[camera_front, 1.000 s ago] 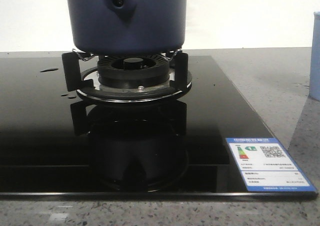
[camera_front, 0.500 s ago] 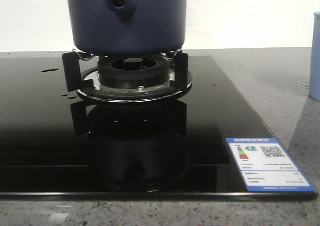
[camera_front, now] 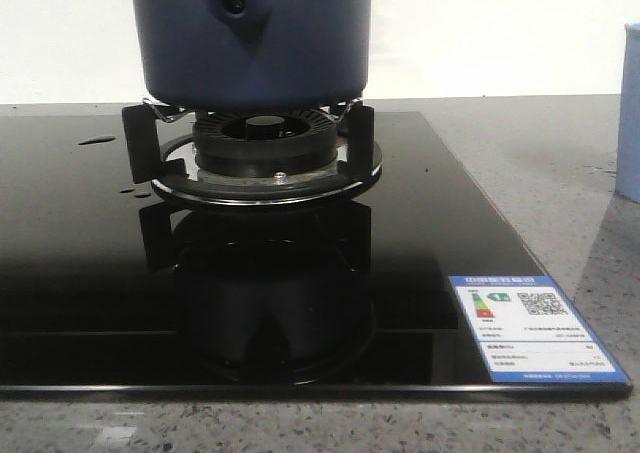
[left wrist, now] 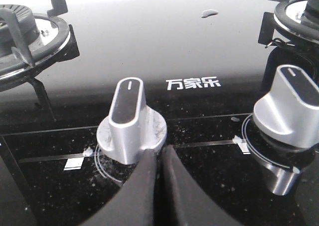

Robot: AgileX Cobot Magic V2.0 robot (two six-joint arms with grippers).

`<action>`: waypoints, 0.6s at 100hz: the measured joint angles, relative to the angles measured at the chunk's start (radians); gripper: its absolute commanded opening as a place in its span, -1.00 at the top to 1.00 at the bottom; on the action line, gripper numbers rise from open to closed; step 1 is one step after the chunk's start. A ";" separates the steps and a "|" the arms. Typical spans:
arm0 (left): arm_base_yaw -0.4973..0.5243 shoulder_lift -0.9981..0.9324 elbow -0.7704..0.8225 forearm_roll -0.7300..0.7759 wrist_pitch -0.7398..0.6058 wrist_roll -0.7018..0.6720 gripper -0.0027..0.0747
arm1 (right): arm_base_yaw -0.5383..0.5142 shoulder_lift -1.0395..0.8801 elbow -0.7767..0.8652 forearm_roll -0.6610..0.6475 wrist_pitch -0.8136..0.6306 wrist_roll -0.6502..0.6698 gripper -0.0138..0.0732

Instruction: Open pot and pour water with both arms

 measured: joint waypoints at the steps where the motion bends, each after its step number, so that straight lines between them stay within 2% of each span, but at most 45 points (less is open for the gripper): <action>1: 0.000 0.000 0.000 0.000 0.000 0.000 0.98 | -0.002 0.000 0.011 -0.022 -0.008 0.024 0.84; 9: 0.000 0.000 0.000 0.000 0.000 0.000 0.98 | -0.013 0.000 0.073 -0.253 -0.057 0.302 0.84; 18: 0.000 0.000 0.000 0.000 0.000 0.000 0.98 | -0.015 0.000 0.153 -0.371 -0.078 0.448 0.84; 29: 0.000 0.000 0.000 0.000 0.000 0.000 0.98 | -0.015 0.000 0.239 -0.418 -0.092 0.498 0.84; 60: 0.000 0.000 0.000 0.000 0.000 0.000 0.98 | -0.015 0.000 0.239 -0.435 0.014 0.514 0.84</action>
